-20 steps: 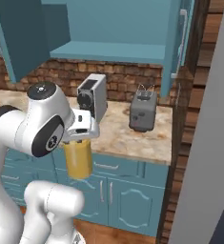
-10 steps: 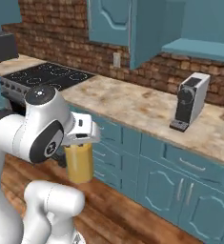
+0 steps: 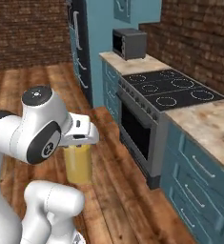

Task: There is a tray on the dining counter. Grab the cup, mug, and pitcher and place them on the tray. The pitcher may be placed next to the tray if it cannot fit the tray.

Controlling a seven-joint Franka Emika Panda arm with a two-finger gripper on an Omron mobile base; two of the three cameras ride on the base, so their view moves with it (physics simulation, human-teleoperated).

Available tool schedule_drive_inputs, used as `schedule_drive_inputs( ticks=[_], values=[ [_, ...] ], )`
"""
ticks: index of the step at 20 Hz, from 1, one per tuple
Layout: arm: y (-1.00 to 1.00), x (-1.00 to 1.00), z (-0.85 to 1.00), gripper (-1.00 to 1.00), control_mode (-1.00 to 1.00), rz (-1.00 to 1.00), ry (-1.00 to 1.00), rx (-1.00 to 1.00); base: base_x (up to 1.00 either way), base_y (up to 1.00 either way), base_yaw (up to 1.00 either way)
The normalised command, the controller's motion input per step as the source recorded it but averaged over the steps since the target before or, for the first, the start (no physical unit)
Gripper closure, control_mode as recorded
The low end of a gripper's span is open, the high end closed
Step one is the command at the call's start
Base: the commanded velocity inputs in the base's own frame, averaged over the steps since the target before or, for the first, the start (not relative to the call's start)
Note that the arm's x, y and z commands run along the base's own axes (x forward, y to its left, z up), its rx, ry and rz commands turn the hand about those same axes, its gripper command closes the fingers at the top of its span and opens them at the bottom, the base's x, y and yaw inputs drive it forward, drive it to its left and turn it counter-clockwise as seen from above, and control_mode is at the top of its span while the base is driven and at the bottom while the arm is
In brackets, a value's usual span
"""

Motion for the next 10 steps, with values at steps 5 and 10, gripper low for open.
schedule_drive_inputs(
  ticks=[5, 10],
  values=[
    [0.0, 0.0, 0.0, 1.0, 1.0, 0.0, 0.0, 0.0, 1.0, -0.04, 0.65],
    [0.0, 0.0, 0.0, 1.0, 1.0, 0.0, 0.0, 0.0, 1.0, -0.13, 0.48]
  ],
)
